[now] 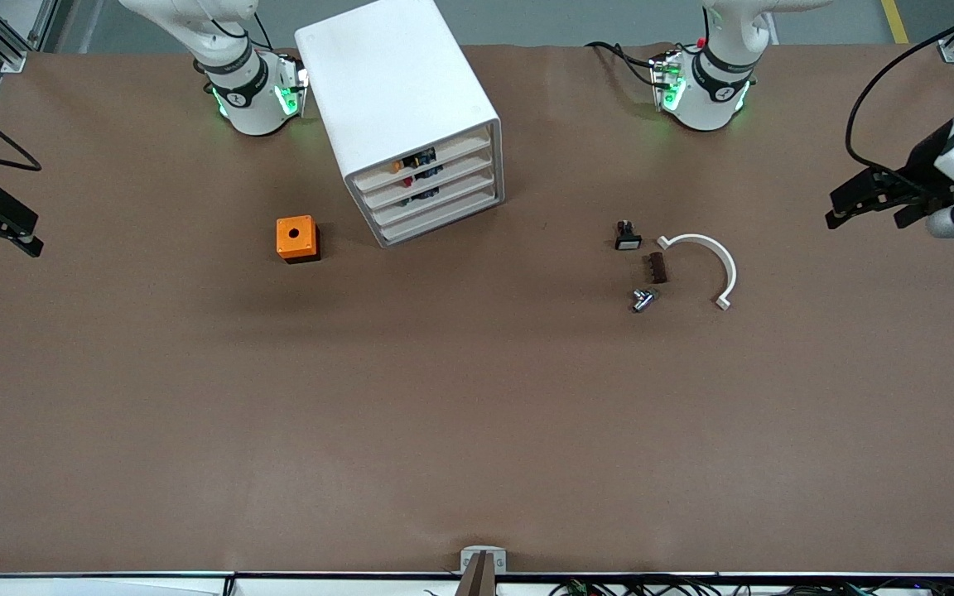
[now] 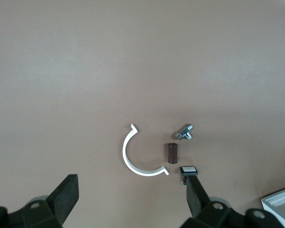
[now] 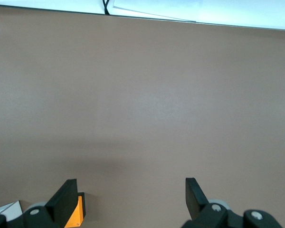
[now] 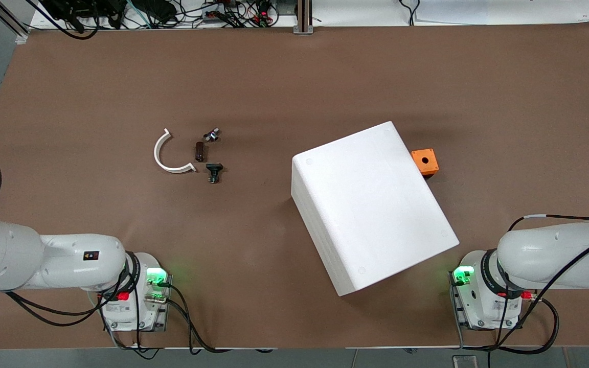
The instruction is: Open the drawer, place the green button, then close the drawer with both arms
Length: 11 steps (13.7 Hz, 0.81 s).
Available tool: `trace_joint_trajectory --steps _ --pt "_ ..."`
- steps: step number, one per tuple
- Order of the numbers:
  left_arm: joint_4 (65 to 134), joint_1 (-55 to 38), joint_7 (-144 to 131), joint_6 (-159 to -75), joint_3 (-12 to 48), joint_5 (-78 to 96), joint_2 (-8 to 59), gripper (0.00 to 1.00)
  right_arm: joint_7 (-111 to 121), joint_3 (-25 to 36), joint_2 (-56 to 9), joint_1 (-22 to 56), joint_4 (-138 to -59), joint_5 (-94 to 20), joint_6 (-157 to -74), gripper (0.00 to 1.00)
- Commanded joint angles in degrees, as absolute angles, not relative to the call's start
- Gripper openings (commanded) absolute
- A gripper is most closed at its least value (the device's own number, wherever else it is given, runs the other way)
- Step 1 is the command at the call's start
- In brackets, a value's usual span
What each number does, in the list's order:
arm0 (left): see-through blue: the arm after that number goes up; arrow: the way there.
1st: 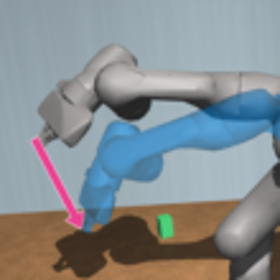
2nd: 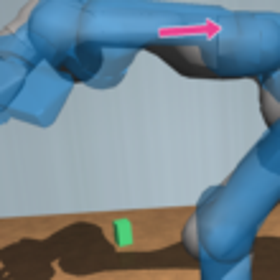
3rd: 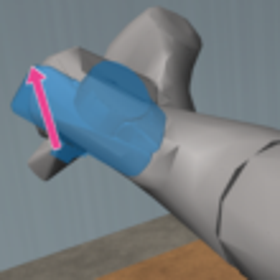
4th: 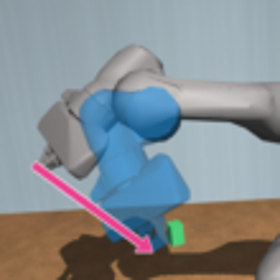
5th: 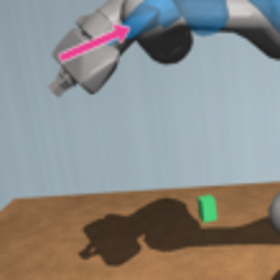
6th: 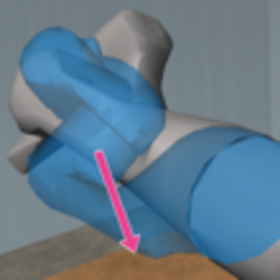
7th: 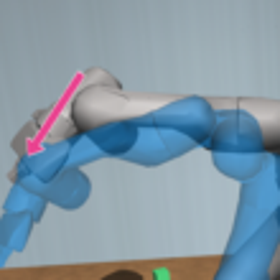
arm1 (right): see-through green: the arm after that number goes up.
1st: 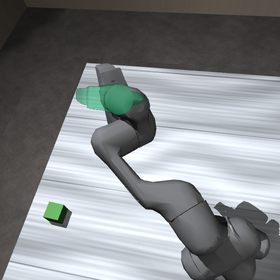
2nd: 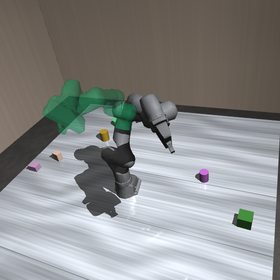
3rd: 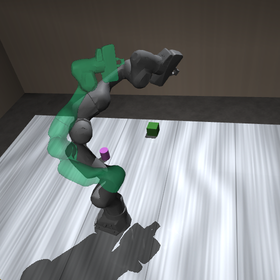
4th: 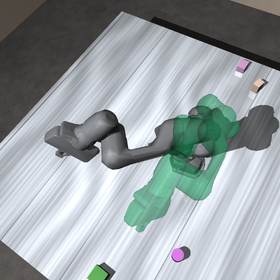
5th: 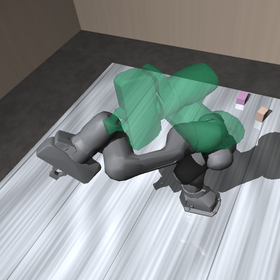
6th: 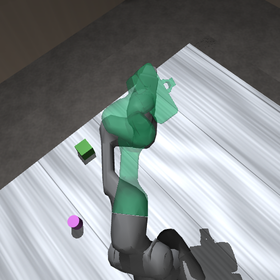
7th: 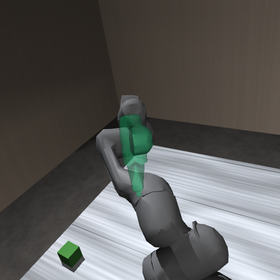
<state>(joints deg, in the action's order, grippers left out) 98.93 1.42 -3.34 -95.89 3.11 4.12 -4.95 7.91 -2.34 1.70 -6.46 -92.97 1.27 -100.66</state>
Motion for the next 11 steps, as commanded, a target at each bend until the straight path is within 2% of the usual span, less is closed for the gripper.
trace_joint_trajectory --steps 1,11 --pt "97.74 1.32 -3.51 -94.32 3.86 2.99 -5.45 1.00 7.82 -2.99 2.02 -7.38 -93.16 1.41 -100.55 1.00" --pt "94.49 0.97 -3.52 -91.32 4.31 2.99 -4.92 1.00 7.82 -2.99 2.02 -7.38 -93.16 1.41 -100.63 1.00"
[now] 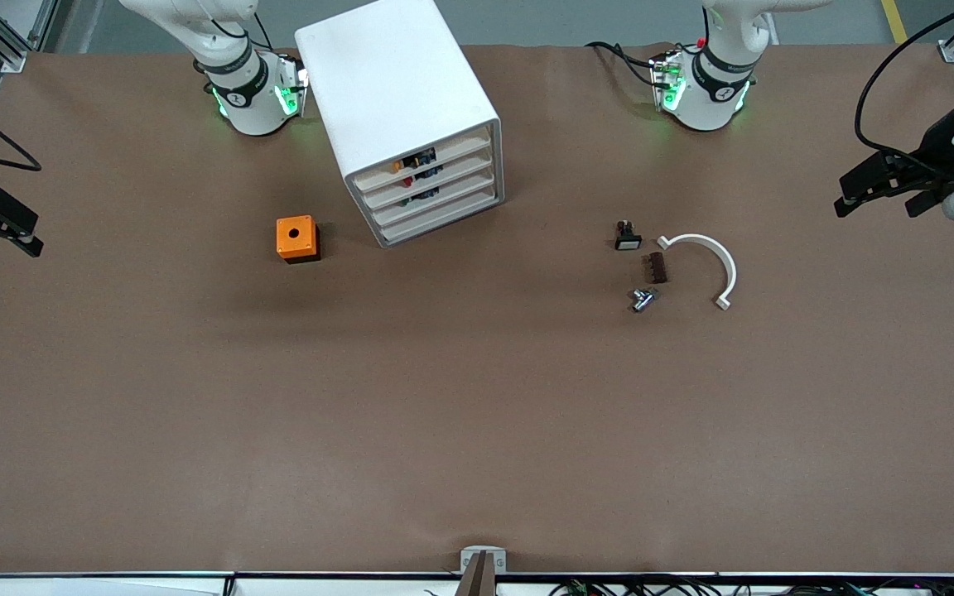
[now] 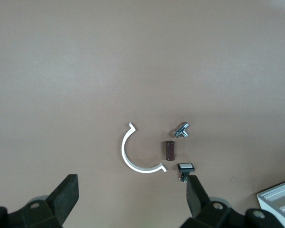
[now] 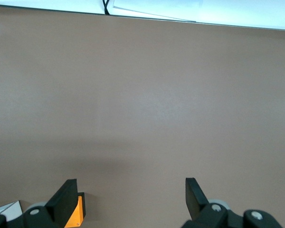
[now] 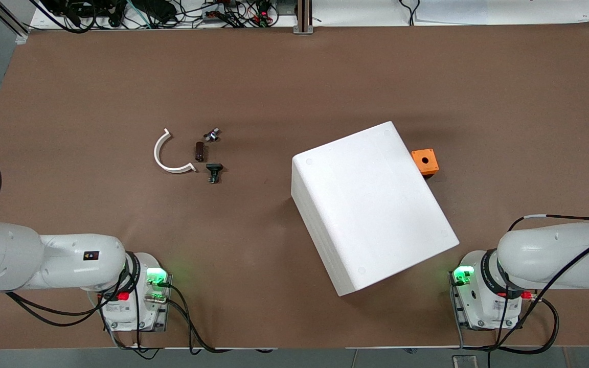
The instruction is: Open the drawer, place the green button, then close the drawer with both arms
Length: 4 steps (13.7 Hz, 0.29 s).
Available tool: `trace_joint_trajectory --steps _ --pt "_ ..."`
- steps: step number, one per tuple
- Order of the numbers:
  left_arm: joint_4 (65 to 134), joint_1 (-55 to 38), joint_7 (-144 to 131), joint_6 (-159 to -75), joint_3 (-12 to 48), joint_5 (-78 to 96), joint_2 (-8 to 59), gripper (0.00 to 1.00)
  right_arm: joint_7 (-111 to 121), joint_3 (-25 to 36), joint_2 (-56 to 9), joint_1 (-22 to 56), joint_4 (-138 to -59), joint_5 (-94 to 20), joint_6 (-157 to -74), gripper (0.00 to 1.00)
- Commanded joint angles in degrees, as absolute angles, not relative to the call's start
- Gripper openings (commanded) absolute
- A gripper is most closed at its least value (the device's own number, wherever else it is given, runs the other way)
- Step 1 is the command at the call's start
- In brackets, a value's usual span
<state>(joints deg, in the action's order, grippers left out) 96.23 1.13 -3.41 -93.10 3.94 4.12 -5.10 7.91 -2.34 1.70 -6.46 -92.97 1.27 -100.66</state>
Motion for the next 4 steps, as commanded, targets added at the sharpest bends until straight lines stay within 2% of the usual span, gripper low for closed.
trace_joint_trajectory --steps 1,4 --pt "94.05 1.05 -3.52 -90.80 4.39 3.08 -4.75 1.00 7.82 -2.99 2.02 -7.38 -93.16 1.41 -100.63 1.00" --pt "93.08 0.97 -3.60 -89.83 4.39 3.16 -4.13 1.00 7.82 -2.99 2.02 -7.38 -93.16 1.41 -100.63 1.00"
